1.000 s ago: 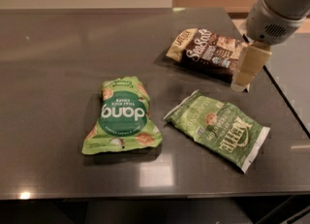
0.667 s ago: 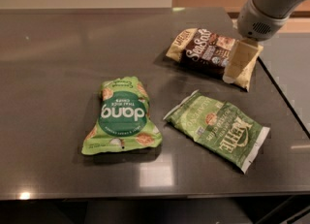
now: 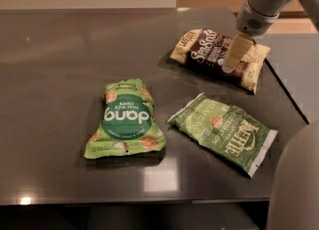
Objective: Move brown chip bag near green rice chip bag
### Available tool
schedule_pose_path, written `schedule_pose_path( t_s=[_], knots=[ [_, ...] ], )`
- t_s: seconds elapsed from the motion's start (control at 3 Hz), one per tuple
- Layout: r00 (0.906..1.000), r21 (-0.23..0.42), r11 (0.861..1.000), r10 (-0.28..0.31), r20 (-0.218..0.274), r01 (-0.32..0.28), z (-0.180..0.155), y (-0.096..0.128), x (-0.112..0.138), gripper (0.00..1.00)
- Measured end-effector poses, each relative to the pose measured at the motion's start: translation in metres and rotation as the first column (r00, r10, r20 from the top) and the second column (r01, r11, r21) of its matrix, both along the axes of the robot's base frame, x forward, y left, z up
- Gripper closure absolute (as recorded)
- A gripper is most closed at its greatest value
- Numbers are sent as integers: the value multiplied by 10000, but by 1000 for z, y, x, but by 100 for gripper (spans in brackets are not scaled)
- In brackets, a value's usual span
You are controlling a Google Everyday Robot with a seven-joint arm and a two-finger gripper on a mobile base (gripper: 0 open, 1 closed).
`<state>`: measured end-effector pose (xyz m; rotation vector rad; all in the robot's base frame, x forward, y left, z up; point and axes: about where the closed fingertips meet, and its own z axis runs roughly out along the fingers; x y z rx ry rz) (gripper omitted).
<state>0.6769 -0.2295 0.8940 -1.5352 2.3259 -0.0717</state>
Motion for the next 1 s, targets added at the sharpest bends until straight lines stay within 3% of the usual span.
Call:
schedule_pose_path(
  t_s=[0.33, 0.67, 1.0],
  knots=[
    [9987, 60, 9990, -431, -266, 432, -18, -8, 24, 0],
    [9967, 90, 9977, -664, -469, 669, -29, -9, 35, 18],
    [9967, 222, 9982, -549, -603, 563, -30, 0, 37, 42]
  ],
)
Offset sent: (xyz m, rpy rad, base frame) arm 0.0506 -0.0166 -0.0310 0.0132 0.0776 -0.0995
